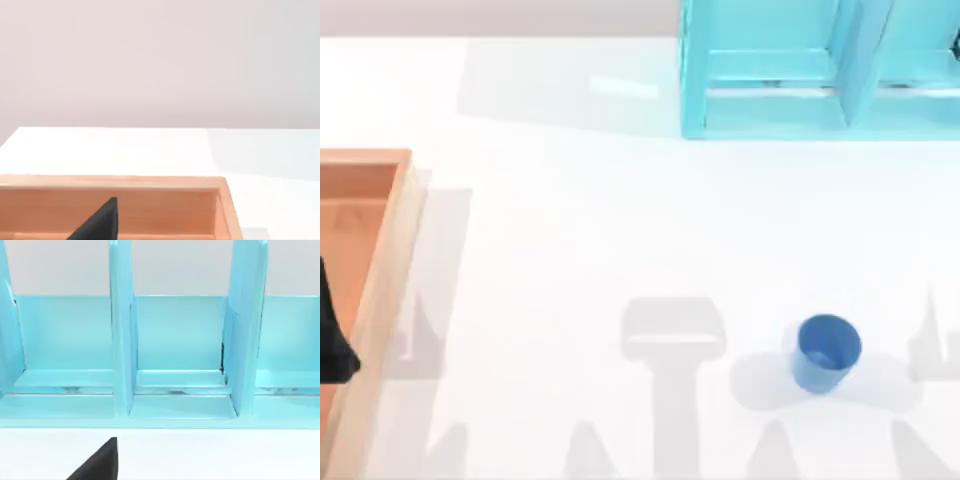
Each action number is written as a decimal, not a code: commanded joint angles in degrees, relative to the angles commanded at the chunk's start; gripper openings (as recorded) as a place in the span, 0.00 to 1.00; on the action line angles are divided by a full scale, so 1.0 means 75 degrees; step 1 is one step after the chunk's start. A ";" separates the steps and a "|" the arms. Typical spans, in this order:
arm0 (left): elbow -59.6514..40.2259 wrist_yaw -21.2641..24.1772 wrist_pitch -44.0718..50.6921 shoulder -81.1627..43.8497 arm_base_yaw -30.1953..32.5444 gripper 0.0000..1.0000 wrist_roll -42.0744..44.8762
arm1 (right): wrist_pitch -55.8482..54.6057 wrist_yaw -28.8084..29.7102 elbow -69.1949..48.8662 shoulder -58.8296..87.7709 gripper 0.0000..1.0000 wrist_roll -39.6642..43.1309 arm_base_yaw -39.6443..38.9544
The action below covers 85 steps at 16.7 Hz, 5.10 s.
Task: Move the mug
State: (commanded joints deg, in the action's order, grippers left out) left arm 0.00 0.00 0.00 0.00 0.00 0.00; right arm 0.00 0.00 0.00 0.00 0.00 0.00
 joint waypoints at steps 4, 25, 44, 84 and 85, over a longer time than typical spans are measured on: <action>0.0000 0.0000 0.0000 0.0000 0.0000 1.00 0.0000 | 0.0226 -0.0014 -0.0244 0.0247 1.00 -0.0102 -0.0105; 0.0000 0.0000 0.0000 0.0000 0.0000 1.00 0.0000 | 0.8948 -0.0001 -0.9765 1.2375 1.00 -0.3556 -0.3472; 0.0000 0.0000 0.0000 0.0000 0.0000 1.00 0.0000 | 0.6447 0.0001 -0.8217 1.3747 1.00 -0.3763 -0.3658; 0.0000 0.0000 0.0000 0.0000 0.0000 1.00 0.0000 | 0.8027 0.0036 -0.9388 1.3855 0.00 0.1632 0.1712; 0.0000 0.0000 0.0000 0.0000 0.0000 1.00 0.0000 | 0.8171 0.0041 -0.9482 1.3794 0.00 0.2215 0.2293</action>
State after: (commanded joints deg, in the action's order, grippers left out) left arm 0.00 0.00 0.00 0.00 0.00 0.00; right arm 61.28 0.31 -71.11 103.46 16.62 17.20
